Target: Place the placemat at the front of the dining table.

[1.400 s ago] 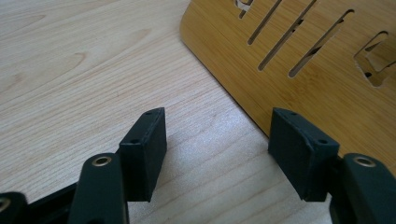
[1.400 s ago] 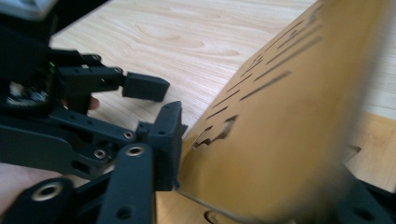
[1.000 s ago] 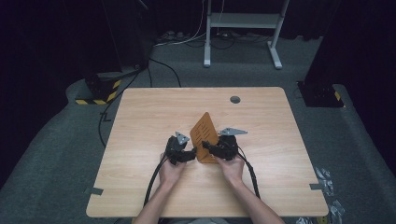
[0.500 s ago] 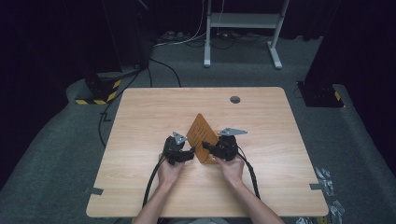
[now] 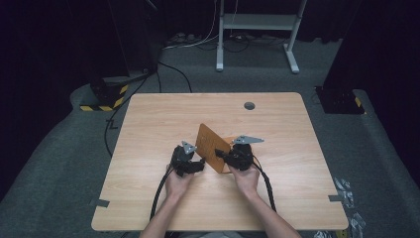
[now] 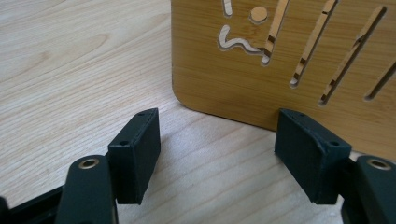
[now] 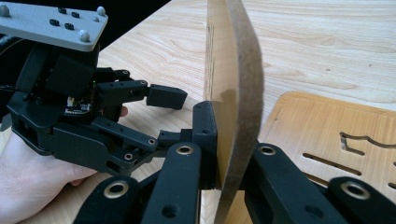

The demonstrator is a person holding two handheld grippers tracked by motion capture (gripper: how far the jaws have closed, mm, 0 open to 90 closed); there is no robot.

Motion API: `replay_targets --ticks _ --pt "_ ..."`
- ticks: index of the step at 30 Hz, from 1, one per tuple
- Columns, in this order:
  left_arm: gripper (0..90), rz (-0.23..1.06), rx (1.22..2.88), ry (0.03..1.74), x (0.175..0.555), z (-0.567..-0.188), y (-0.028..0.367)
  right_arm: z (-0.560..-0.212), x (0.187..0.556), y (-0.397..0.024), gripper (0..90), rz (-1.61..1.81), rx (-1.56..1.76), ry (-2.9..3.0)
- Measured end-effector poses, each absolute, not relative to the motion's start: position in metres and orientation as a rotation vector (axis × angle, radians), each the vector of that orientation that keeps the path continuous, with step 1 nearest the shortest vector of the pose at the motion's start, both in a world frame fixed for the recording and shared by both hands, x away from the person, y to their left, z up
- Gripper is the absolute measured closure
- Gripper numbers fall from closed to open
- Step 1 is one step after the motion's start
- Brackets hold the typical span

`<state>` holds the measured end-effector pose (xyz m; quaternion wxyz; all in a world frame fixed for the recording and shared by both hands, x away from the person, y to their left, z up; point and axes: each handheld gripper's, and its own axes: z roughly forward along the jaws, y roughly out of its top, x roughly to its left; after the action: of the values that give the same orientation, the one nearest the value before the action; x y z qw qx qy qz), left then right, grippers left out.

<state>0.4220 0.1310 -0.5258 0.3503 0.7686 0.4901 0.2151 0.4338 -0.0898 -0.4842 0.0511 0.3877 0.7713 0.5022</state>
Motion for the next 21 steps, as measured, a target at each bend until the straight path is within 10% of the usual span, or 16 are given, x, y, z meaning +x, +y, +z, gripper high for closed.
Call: replay_targets --ticks 21 --pt "31.0 0.56 1.989 1.321 0.415 -0.524 0.155 -0.473 0.431 -0.089 86.2 1.526 1.118 2.371"
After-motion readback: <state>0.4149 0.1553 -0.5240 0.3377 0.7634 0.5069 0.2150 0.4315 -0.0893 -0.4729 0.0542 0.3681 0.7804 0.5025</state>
